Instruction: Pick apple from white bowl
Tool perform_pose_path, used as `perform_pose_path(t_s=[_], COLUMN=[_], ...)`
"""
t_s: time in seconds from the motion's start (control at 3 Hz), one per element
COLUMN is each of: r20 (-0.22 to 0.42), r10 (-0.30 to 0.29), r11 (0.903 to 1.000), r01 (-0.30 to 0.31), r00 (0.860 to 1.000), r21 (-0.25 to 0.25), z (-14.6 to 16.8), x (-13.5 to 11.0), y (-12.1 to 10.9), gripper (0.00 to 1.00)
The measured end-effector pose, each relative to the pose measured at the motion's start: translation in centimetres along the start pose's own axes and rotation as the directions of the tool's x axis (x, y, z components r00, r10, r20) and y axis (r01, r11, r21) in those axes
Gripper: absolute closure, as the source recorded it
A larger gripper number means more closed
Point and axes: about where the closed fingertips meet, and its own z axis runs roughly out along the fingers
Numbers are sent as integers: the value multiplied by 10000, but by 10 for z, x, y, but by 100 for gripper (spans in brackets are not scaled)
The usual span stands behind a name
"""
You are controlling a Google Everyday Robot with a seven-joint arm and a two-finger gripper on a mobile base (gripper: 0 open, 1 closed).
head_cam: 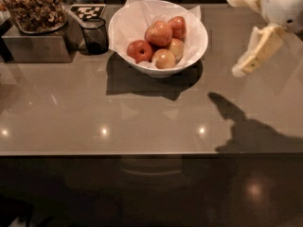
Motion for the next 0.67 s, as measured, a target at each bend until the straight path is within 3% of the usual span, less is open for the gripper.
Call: perform_pose_path(t_s=[0.33, 0.67], r20=[651, 632], r10=[-228, -174], r11=[9990, 9990], r01=[203, 148], r00=[9976, 9978], r21=[400, 414], z=[-11, -9], x=[-13, -12], y=[-19, -17], gripper=[0, 0])
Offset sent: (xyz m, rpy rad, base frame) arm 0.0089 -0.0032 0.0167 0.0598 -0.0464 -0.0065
